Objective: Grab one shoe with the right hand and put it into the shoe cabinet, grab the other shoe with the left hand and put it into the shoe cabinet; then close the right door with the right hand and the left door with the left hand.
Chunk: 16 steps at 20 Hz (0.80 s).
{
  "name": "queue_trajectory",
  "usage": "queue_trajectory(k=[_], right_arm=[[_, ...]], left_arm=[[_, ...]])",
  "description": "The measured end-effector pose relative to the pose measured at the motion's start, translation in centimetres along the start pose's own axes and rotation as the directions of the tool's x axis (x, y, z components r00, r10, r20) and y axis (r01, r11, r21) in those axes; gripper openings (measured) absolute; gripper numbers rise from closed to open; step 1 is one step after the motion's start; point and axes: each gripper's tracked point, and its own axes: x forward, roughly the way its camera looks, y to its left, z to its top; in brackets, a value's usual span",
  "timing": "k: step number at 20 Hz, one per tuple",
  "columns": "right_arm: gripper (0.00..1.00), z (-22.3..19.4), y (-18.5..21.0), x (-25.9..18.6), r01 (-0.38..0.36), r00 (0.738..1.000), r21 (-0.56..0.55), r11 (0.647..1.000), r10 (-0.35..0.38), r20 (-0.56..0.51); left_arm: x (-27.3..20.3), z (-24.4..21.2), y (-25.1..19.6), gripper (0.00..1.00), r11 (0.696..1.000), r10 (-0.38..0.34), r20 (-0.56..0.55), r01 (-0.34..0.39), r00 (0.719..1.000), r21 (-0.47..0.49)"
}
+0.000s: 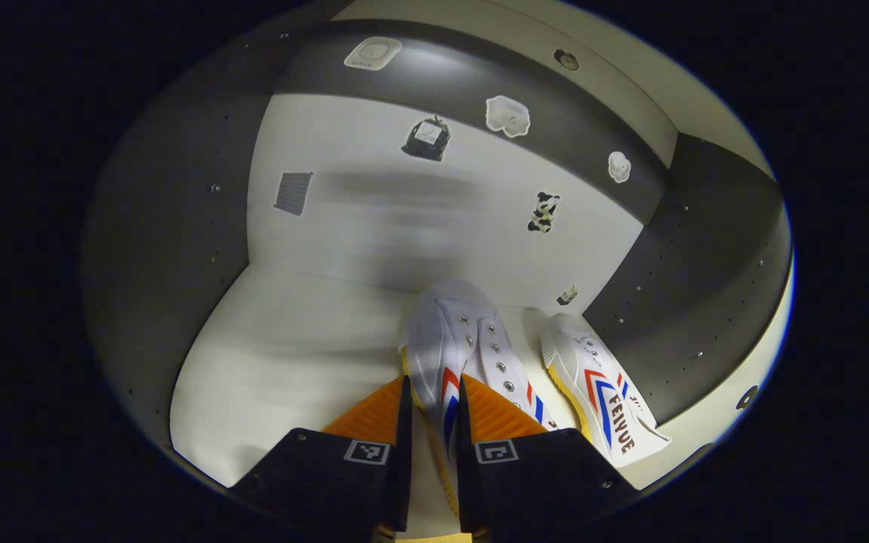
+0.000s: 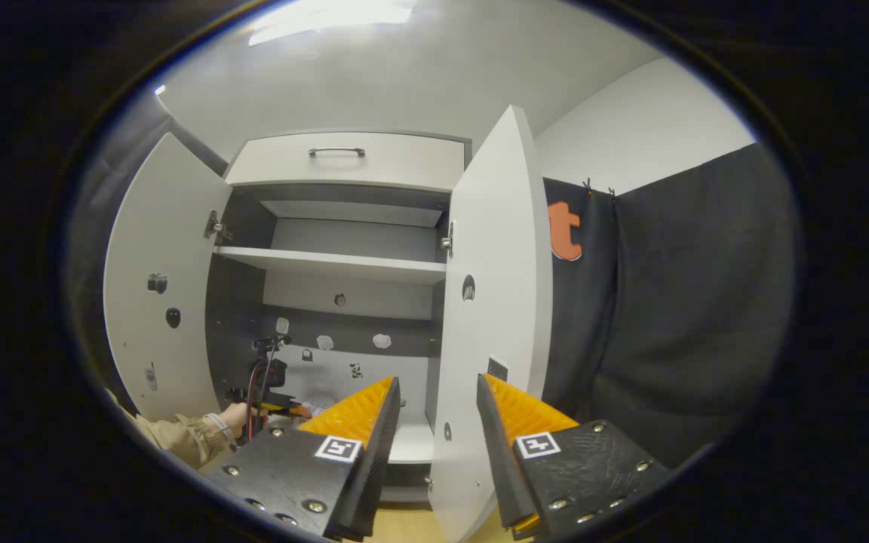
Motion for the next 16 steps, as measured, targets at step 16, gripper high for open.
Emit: queue_trajectory(k=[16], right_arm=[[0.60,1.5,-4.6,-2.3,-0.010,0.999,0.040,0.999,0.009,0.048]], left_arm=[[-10.8,5.5,-5.6,0.59,0.986,-0.010,0.275,-0.036,0.961,0.164]])
